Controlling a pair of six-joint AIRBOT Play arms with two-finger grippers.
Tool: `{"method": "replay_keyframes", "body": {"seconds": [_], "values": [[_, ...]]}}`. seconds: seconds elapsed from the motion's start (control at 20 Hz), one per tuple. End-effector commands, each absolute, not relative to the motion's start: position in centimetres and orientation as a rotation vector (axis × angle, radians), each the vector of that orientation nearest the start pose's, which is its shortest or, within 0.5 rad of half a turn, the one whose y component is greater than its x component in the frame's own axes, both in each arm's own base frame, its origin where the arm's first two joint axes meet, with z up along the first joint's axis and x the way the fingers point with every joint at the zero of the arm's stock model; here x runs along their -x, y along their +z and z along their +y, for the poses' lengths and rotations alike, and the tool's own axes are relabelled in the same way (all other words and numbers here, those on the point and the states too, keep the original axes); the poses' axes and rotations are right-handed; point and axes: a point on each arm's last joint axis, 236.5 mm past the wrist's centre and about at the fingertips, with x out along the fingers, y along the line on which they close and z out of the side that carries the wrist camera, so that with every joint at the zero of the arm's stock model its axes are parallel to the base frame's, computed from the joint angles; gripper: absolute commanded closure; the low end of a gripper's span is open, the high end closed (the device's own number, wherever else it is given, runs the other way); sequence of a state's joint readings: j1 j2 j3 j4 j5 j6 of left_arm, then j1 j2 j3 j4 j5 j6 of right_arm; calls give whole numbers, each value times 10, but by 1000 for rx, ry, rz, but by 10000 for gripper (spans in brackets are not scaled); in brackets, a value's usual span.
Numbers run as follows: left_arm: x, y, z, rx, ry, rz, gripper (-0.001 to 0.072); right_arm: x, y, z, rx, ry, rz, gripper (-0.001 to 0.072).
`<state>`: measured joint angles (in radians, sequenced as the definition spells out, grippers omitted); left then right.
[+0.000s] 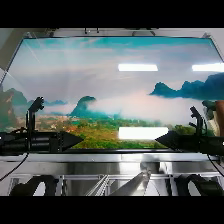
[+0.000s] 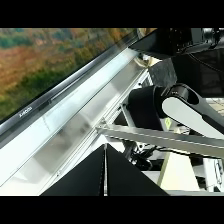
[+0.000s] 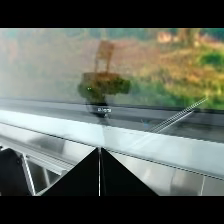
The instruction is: Fold the shirts.
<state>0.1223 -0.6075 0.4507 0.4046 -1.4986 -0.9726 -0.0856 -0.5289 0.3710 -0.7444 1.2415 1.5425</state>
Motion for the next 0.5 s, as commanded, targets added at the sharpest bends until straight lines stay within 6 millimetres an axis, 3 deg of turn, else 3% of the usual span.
{"method": "replay_keyframes", "body": {"seconds": [0.0,0.45], "values": [[-164,88,-198,601,-1034,1034,691,-186,8,154,-805,428,1261,691],[-161,95,-198,579,-1025,991,691,-186,8,154,-805,428,1261,691]]}}
